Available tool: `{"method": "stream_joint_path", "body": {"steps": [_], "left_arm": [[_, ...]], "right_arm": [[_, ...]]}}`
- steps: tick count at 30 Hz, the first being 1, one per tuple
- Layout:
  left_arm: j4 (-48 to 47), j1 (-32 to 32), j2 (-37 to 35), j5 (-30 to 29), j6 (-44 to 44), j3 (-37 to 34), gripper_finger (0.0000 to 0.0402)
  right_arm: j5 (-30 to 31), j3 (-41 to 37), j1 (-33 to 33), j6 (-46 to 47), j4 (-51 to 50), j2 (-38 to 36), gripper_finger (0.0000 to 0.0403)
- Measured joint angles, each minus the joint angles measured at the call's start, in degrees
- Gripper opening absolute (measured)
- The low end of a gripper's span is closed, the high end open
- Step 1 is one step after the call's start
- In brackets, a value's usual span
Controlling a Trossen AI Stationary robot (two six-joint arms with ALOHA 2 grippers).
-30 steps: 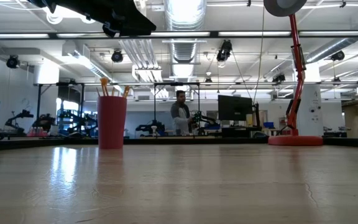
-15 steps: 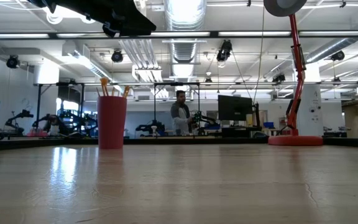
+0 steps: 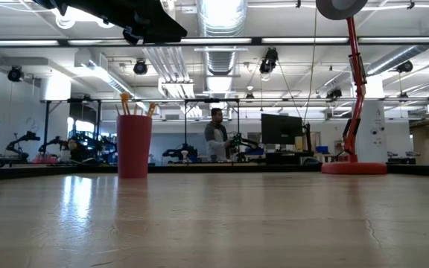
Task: Pick & Place Paint Supplies
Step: Put the blue paint bottle into the yellow bin
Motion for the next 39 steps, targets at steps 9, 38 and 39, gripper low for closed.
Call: {"method": "stream_joint_path", "body": {"steps": [9, 38, 39], "left_arm": [[0.0, 0.0, 0.0, 0.0, 0.01, 0.0, 0.0229], [0.0, 0.0, -0.01, 0.0, 0.02, 0.0, 0.0229], [0.0, 0.0, 0.0, 0.0, 0.0, 0.0, 0.0229]], "right_arm": [[1.24, 0.0, -2.15, -4.69, -0.18, -0.09, 0.0185], [7.09, 0.02, -10.99, 5.12, 1.93, -3.29, 0.0187], [6.28, 0.02, -11.24, 5.11, 2.36, -2.82, 0.0185]]}}
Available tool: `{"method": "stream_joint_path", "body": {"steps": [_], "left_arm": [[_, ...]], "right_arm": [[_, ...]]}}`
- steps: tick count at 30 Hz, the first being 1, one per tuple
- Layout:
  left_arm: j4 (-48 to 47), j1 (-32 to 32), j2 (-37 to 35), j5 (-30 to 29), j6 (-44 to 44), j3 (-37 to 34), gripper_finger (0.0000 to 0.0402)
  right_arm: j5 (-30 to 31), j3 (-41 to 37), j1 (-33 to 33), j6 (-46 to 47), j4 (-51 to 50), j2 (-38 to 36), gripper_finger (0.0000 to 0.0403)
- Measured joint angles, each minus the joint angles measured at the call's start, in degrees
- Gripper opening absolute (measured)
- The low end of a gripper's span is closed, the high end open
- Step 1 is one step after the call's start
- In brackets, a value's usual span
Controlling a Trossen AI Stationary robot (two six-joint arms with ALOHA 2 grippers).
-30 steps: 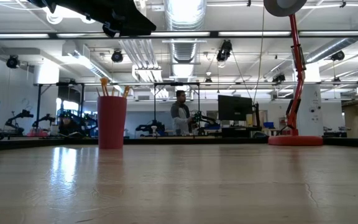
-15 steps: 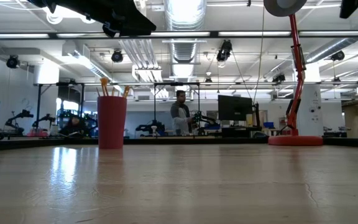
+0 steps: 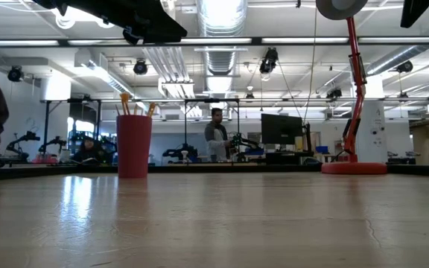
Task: Pick & Place Paint Supplies
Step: Put the blue paint bottle into the yellow bin
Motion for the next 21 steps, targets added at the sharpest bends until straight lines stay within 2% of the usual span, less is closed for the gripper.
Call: {"method": "stream_joint_path", "body": {"steps": [8, 12, 17, 21], "left_arm": [[0.0, 0.0, 0.0, 0.0, 0.01, 0.0, 0.0229], [0.0, 0.0, 0.0, 0.0, 0.0, 0.0, 0.0229], [-0.4, 0.0, 0.0, 0.0, 0.01, 0.0, 0.0229], [-0.37, 0.0, 0.0, 0.0, 0.01, 0.0, 0.0229]], "right_arm": [[-11.08, 0.0, -0.23, -3.46, 9.38, 3.33, 0.0176], [-12.7, 0.0, 0.83, -7.17, 13.53, 4.57, 0.0179], [-17.05, 0.0, 0.99, -7.65, 13.53, 7.49, 0.0196], [-17.56, 0.0, 0.99, -7.82, 14.25, 9.74, 0.0209]]}}
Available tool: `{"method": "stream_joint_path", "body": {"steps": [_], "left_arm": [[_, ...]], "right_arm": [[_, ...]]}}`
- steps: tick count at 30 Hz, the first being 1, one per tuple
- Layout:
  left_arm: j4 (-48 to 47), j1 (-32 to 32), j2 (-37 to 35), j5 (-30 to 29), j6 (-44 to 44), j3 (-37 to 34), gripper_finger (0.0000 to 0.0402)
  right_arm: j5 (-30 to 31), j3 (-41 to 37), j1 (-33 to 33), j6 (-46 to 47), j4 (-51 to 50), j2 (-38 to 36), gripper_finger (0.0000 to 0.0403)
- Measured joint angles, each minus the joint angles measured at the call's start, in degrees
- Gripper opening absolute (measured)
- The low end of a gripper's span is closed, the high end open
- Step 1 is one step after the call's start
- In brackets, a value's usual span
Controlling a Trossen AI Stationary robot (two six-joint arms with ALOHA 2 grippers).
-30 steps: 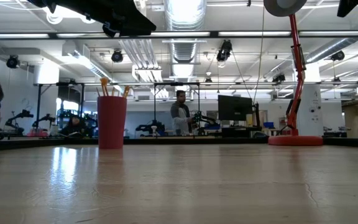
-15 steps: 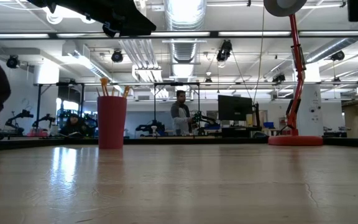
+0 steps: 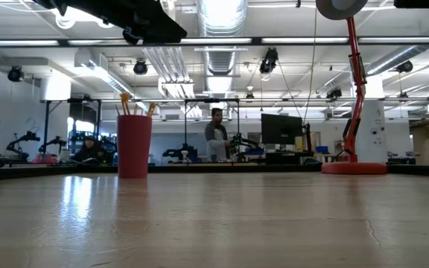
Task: Pick & Place Paint Supplies
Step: Put the blue paint bottle into the yellow bin
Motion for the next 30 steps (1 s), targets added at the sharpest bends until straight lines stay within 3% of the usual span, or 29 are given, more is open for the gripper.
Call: {"method": "stream_joint_path", "body": {"steps": [18, 30], "left_arm": [[-0.07, 0.0, 0.0, 0.0, -0.01, 0.0, 0.0229], [-0.5, 0.0, -0.02, 0.0, -0.01, 0.0, 0.0229]], "right_arm": [[-1.47, -0.15, -0.09, 0.21, 0.74, 5.46, 0.0244], [-1.61, -4.04, -0.09, 2.47, 1.99, 5.65, 0.0227]]}}
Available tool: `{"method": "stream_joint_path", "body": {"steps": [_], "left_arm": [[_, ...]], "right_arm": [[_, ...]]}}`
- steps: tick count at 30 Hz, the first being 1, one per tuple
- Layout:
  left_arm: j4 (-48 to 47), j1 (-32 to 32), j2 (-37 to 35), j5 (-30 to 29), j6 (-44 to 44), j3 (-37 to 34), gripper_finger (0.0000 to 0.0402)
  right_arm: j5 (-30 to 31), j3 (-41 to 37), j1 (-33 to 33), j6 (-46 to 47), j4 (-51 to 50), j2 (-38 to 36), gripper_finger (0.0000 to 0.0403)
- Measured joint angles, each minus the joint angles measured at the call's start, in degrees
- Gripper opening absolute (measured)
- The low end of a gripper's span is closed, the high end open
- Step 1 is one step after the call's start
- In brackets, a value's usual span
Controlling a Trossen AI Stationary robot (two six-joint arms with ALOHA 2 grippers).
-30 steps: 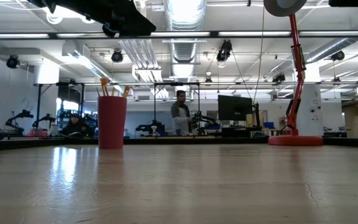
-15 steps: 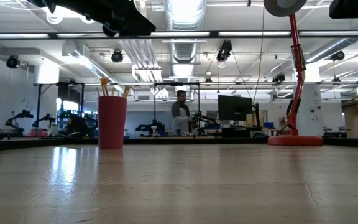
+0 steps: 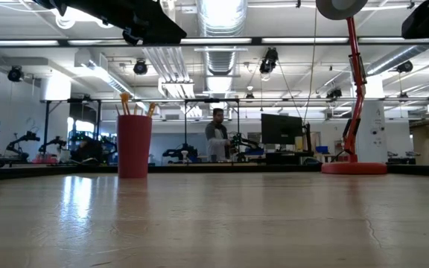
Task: Pick & Place Paint Supplies
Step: Put the blue paint bottle into the yellow bin
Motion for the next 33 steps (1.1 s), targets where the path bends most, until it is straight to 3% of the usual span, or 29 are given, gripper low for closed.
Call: {"method": "stream_joint_path", "body": {"steps": [14, 33], "left_arm": [[0.0, 0.0, 0.0, 0.0, 0.01, 0.0, 0.0229], [-0.02, 0.0, 0.0, 0.0, 0.0, 0.0, 0.0229]], "right_arm": [[0.0, -5.56, -0.04, 0.48, 6.81, -0.04, 0.0253], [0.42, -6.07, -0.44, 3.69, 8.43, -0.07, 0.0178]]}}
